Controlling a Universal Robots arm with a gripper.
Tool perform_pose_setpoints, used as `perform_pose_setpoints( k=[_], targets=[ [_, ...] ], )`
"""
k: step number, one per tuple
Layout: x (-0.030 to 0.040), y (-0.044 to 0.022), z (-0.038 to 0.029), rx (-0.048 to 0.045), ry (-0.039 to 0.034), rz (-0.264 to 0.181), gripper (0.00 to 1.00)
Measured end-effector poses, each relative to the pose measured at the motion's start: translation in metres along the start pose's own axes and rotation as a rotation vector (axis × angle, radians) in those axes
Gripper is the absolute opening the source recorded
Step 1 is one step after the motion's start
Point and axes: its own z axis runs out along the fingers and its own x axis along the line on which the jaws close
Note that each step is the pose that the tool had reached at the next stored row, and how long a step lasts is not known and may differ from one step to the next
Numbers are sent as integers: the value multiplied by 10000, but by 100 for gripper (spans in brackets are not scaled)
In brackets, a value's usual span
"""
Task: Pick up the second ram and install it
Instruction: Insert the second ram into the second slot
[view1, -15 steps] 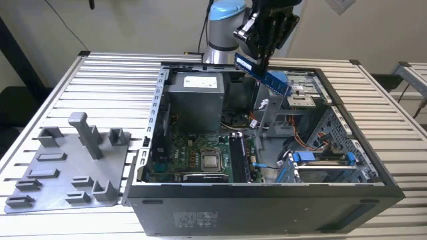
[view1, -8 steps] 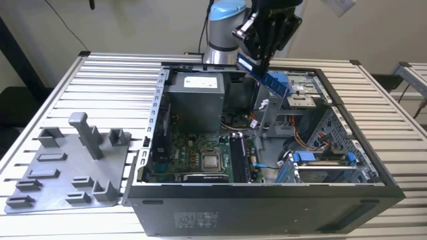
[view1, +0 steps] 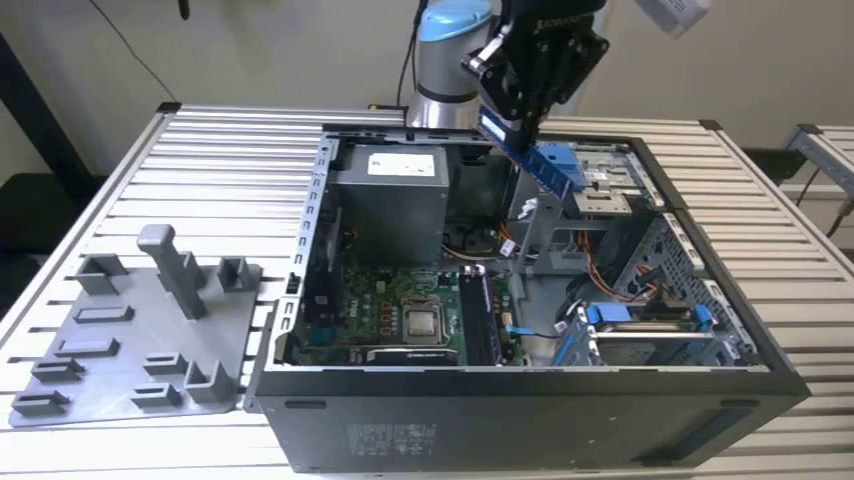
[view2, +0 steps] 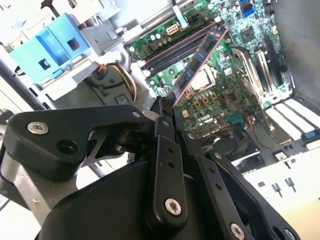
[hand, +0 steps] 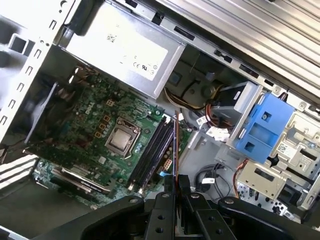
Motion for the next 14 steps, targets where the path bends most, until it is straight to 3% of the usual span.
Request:
perform_pose_setpoints(
  k=[14],
  targets=[
    [6,-11,10,70,3,1648,14]
  ],
)
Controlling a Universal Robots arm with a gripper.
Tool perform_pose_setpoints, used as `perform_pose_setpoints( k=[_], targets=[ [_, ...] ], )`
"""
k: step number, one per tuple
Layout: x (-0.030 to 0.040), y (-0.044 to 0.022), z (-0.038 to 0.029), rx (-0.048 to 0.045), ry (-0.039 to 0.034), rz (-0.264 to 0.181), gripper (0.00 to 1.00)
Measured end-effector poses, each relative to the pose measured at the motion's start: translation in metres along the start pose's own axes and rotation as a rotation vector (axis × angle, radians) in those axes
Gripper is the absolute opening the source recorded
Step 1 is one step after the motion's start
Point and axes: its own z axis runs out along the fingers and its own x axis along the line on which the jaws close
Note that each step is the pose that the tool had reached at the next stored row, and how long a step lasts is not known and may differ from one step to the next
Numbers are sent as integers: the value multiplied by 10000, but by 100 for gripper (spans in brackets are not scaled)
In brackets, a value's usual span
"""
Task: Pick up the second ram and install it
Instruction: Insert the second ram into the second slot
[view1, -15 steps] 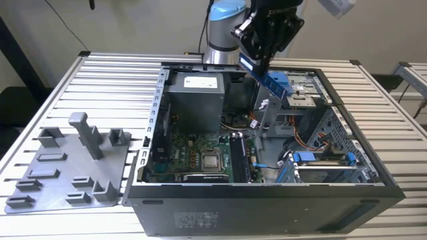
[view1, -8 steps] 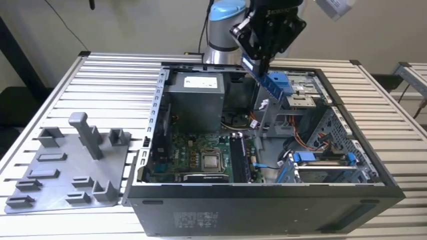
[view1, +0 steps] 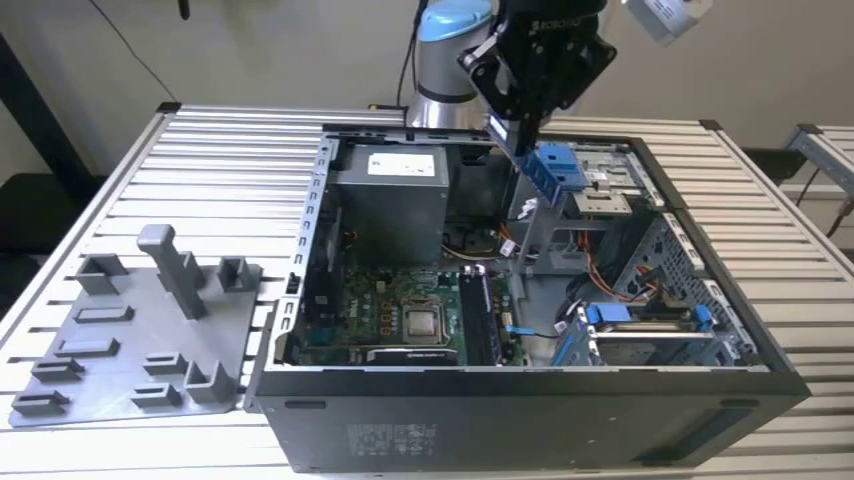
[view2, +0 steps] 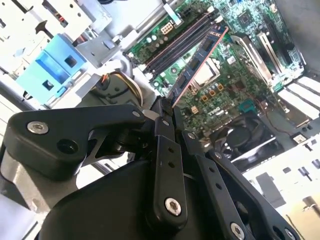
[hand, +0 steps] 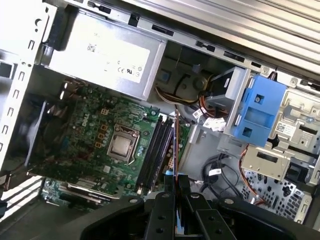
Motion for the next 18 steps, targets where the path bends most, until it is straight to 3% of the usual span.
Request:
perform_pose_setpoints(
  k=[12,18],
  targets=[
    [18,-60,6,34,1,820,14],
    [18,-63,7,34,2,846,14]
  ],
)
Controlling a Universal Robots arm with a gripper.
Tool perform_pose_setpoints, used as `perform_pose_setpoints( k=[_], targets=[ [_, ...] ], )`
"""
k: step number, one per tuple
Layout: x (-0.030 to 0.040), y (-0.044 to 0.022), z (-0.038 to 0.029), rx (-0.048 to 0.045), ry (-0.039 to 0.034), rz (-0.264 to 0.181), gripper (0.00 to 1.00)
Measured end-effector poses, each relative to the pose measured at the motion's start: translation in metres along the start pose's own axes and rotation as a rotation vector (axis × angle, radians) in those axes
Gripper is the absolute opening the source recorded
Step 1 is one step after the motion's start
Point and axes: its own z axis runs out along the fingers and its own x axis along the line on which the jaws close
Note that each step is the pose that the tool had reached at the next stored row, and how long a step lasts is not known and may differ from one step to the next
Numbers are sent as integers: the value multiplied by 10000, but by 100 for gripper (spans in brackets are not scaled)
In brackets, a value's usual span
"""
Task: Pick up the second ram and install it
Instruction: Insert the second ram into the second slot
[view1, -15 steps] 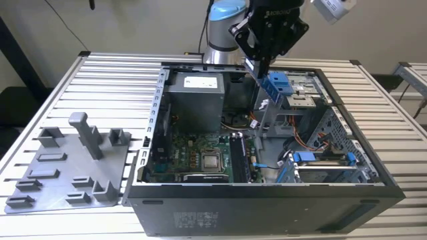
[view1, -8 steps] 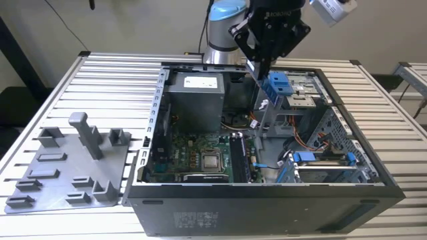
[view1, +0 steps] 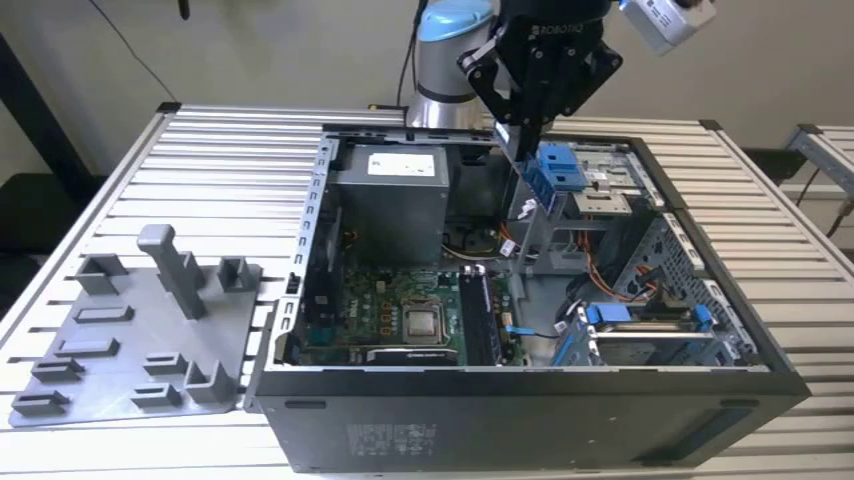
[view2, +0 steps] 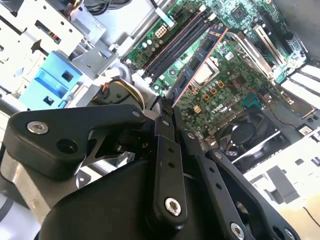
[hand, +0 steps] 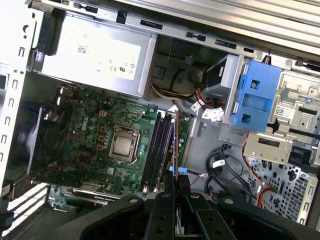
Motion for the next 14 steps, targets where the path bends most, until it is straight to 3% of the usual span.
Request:
perform_pose_setpoints(
  k=[3,14],
  targets=[
    [0,0,6,12,1,238,14],
    [1,0,34,83,4,1961,14]
  ],
)
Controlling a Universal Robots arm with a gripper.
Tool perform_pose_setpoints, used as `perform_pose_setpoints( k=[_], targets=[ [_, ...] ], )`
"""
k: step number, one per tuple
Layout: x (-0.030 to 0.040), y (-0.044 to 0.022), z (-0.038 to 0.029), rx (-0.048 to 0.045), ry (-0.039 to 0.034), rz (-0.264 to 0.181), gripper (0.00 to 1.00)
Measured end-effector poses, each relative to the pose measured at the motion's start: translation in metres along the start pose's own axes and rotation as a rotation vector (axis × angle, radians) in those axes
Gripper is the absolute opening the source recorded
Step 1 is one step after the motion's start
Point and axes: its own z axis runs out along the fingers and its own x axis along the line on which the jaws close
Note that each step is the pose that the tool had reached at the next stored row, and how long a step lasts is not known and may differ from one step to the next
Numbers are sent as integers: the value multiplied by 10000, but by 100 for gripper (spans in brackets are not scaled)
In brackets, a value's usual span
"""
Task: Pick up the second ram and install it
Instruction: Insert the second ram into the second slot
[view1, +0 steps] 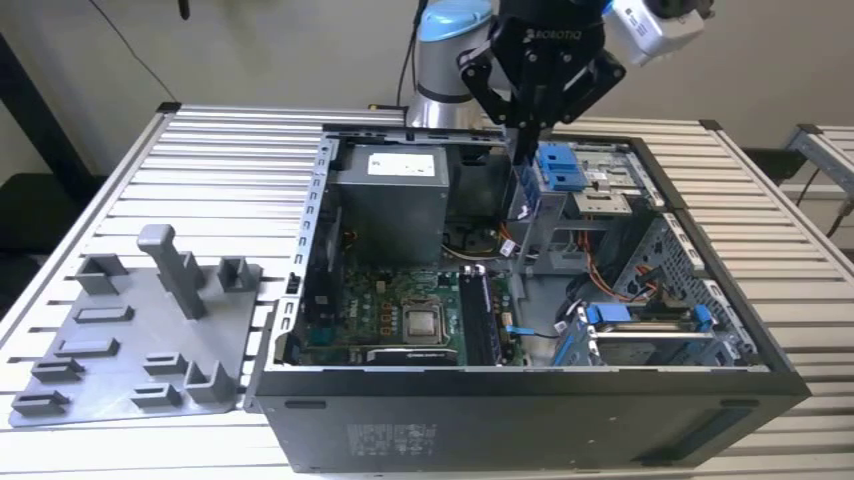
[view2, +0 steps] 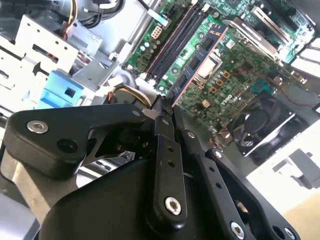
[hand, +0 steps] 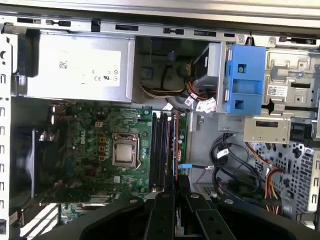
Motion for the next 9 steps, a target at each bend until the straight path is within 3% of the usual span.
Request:
perform_pose_setpoints(
  k=[3,9],
  targets=[
    [0,0,4,15,1,332,14],
    [0,0,6,17,1,385,14]
  ],
)
